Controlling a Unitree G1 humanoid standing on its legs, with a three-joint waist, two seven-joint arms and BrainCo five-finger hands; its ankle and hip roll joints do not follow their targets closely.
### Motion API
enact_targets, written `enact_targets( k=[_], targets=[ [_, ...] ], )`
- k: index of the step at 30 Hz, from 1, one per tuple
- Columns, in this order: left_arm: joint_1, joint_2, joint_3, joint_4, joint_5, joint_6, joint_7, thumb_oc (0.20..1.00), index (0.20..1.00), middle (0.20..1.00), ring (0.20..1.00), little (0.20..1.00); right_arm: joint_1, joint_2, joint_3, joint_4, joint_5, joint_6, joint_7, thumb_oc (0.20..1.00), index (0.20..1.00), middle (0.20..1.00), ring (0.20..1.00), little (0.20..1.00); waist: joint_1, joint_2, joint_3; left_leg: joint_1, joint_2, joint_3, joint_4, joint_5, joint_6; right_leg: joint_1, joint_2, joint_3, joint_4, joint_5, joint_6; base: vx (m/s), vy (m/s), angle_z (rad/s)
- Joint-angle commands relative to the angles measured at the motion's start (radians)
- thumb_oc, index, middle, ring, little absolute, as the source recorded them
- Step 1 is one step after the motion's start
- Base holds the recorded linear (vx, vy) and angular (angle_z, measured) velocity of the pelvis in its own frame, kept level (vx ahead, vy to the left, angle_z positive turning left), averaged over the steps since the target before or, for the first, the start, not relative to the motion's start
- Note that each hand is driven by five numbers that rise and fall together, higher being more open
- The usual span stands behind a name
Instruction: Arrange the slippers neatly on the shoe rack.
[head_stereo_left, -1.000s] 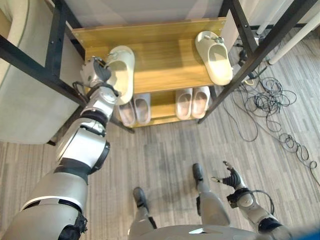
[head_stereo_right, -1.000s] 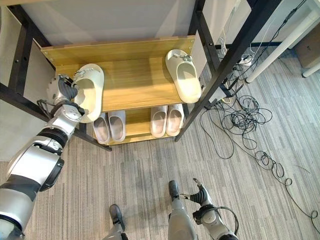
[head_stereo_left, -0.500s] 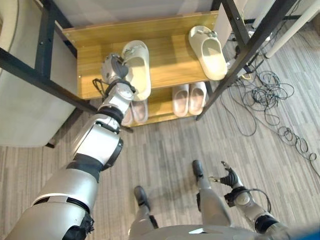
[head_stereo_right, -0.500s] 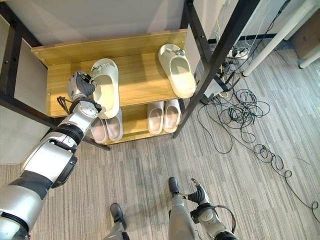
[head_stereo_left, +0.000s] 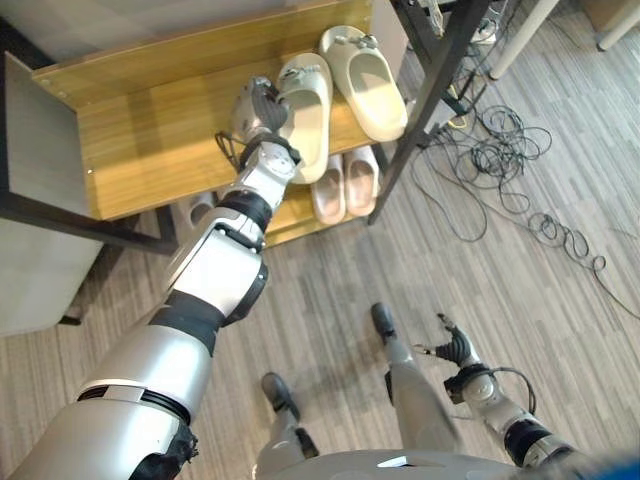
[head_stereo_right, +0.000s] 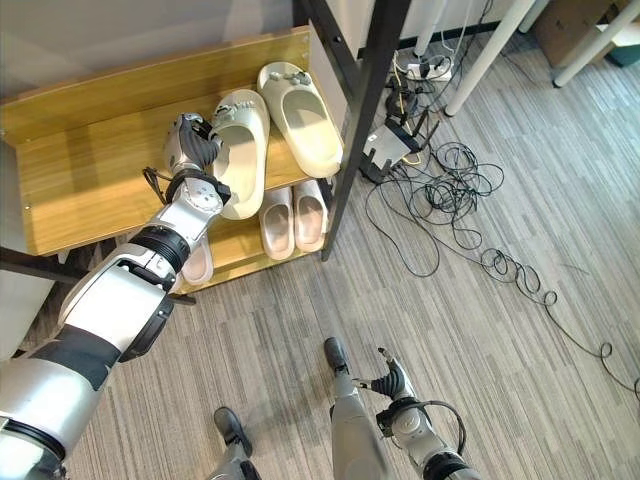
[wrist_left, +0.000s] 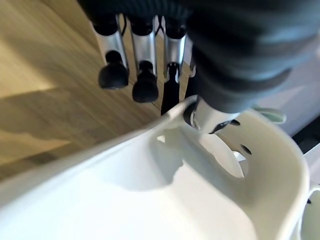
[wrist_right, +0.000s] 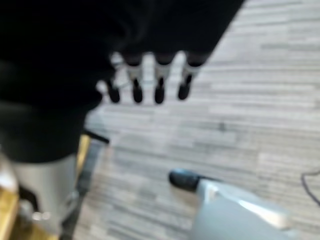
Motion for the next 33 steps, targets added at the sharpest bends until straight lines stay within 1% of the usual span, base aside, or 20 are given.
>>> enact_targets(
  k=[1, 6, 7, 9, 18, 19, 23, 29, 33],
  targets=[
    [-0.142, -0.044, 0.02, 0.117, -0.001, -0.009, -0.072, 0.2, 0.2, 0.2, 0.2, 0.2, -0.06, -0.027, 0.022, 0.001, 0.026, -0.021, -0.01, 1.0, 1.0, 1.0, 1.0, 1.0, -0.058, 0.056, 0.063, 0.019, 0.166, -0.109, 0.004, 0.203, -0.102, -0.041, -0.028, 0.03, 0.065, -0.017, 0.134, 0.02, -0.021, -0.05],
    [-0.154, -0.019, 0.025, 0.165, 0.012, 0.02, -0.064, 0.2, 0.2, 0.2, 0.2, 0.2, -0.056, -0.022, 0.034, -0.005, 0.022, -0.028, -0.007, 1.0, 1.0, 1.0, 1.0, 1.0, -0.072, 0.053, 0.048, 0.015, 0.181, -0.089, 0.004, 0.214, -0.102, -0.069, -0.012, 0.047, 0.057, -0.007, 0.134, 0.02, -0.029, -0.06],
    [-0.15, -0.002, 0.036, 0.184, 0.021, 0.034, -0.056, 0.2, 0.2, 0.2, 0.2, 0.2, -0.051, -0.022, 0.037, -0.005, 0.016, -0.031, -0.005, 1.0, 1.0, 1.0, 1.0, 1.0, -0.076, 0.052, 0.04, 0.011, 0.184, -0.086, 0.004, 0.219, -0.102, -0.076, -0.007, 0.05, 0.054, -0.004, 0.134, 0.04, -0.033, -0.12],
    [-0.139, 0.02, 0.052, 0.206, 0.013, 0.042, -0.051, 0.2, 0.2, 0.2, 0.2, 0.2, -0.044, -0.025, 0.038, -0.008, 0.011, -0.033, -0.006, 1.0, 1.0, 1.0, 1.0, 1.0, -0.076, 0.052, 0.031, 0.006, 0.187, -0.084, 0.004, 0.222, -0.102, -0.083, -0.007, 0.049, 0.052, -0.003, 0.134, 0.04, -0.026, -0.09],
    [-0.085, 0.089, 0.112, 0.245, -0.032, 0.056, -0.023, 0.2, 0.2, 0.2, 0.2, 0.2, -0.036, -0.018, 0.043, 0.006, -0.003, -0.038, -0.007, 1.0, 1.0, 1.0, 1.0, 1.0, -0.075, 0.049, 0.0, -0.015, 0.192, -0.088, 0.004, 0.232, -0.102, -0.1, 0.0, 0.042, 0.047, 0.0, 0.134, 0.03, -0.016, -0.04],
    [-0.082, 0.111, 0.13, 0.245, -0.057, 0.052, -0.015, 0.2, 0.2, 0.2, 0.2, 0.2, -0.038, -0.011, 0.052, 0.01, -0.005, -0.037, -0.005, 1.0, 1.0, 1.0, 1.0, 1.0, -0.076, 0.045, -0.004, -0.018, 0.196, -0.086, 0.004, 0.236, -0.102, -0.107, 0.005, 0.042, 0.046, 0.002, 0.134, 0.03, -0.013, -0.03],
    [-0.076, 0.145, 0.154, 0.244, -0.109, 0.043, 0.011, 0.2, 0.2, 0.2, 0.2, 0.2, -0.034, -0.006, 0.06, 0.019, -0.006, -0.04, -0.007, 1.0, 1.0, 1.0, 1.0, 1.0, -0.073, 0.038, -0.007, -0.019, 0.206, -0.078, 0.004, 0.239, -0.102, -0.114, 0.013, 0.043, 0.046, 0.005, 0.134, 0.03, -0.01, -0.08],
    [-0.076, 0.153, 0.144, 0.243, -0.108, 0.041, 0.005, 0.2, 0.2, 0.2, 0.2, 0.2, -0.037, -0.015, 0.052, 0.021, -0.002, -0.041, -0.004, 1.0, 1.0, 1.0, 1.0, 1.0, -0.074, 0.036, -0.006, -0.01, 0.213, -0.079, 0.004, 0.25, -0.102, -0.114, 0.019, 0.045, 0.057, 0.0, 0.134, 0.01, -0.001, -0.06],
    [-0.089, 0.15, 0.129, 0.253, -0.098, 0.045, -0.018, 0.2, 0.2, 0.2, 0.2, 0.2, -0.042, -0.021, 0.052, 0.019, -0.001, -0.042, 0.003, 1.0, 1.0, 1.0, 1.0, 1.0, -0.083, 0.035, -0.004, -0.012, 0.215, -0.075, 0.004, 0.245, -0.102, -0.121, 0.02, 0.046, 0.061, -0.002, 0.134, 0.0, 0.0, 0.0]
  ],
)
